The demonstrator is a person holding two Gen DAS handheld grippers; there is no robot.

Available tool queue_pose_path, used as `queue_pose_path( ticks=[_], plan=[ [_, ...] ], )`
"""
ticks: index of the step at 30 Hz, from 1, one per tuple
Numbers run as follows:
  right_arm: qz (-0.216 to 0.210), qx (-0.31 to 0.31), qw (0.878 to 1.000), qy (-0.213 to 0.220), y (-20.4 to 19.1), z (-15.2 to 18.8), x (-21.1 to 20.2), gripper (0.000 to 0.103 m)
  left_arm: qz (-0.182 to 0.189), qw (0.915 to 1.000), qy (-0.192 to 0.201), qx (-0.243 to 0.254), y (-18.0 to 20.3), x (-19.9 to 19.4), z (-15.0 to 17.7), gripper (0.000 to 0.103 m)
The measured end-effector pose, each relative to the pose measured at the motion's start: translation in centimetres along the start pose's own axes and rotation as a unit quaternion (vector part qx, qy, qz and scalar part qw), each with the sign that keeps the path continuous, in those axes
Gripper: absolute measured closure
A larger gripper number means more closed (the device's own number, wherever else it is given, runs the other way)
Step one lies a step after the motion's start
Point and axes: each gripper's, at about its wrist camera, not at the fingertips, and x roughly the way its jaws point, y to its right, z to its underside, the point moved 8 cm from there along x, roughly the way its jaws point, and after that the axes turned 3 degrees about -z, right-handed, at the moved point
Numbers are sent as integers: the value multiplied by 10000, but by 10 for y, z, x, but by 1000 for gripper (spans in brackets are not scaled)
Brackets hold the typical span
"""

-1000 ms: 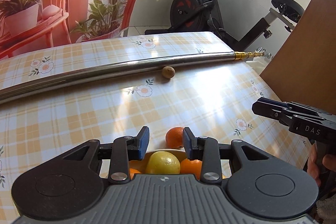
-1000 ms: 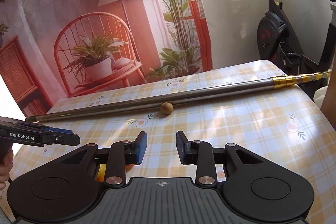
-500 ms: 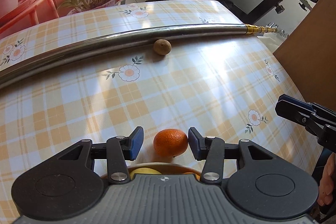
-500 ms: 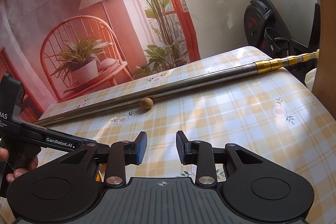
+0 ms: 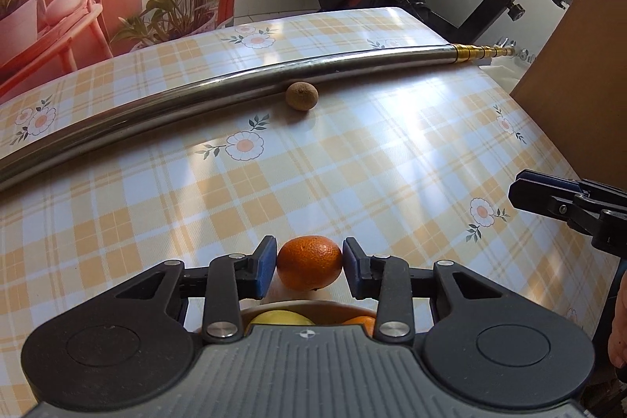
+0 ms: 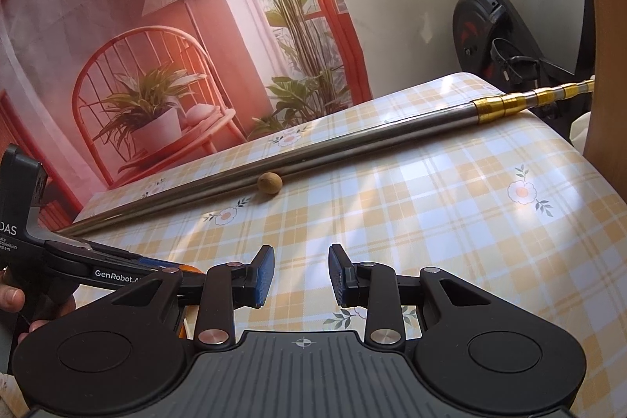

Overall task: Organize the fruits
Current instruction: 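Grasp the mandarin lying on the table with the left tool, then grasp the brown fruit beside the steel rod with the right tool while the left tool holds the mandarin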

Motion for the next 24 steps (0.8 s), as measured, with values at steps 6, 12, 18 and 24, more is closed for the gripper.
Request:
queue_pose_path(
  ticks=[6,12,18,24],
  plan=[
    [30,-45,10000,-32,2,-1,3,73,-145,9988,473,-36,-11,-31,1,64],
    [26,-176,9998,59,-1,-13,7,73,-542,9907,1140,-507,-49,-80,4,64],
    [1,-491,9986,218,-10,-33,22,73,-1035,9760,1388,-1323,-94,-113,24,64],
    [-6,-827,9961,304,-22,-49,56,73,-1458,9572,1522,-1986,-121,-135,44,64]
  ],
)
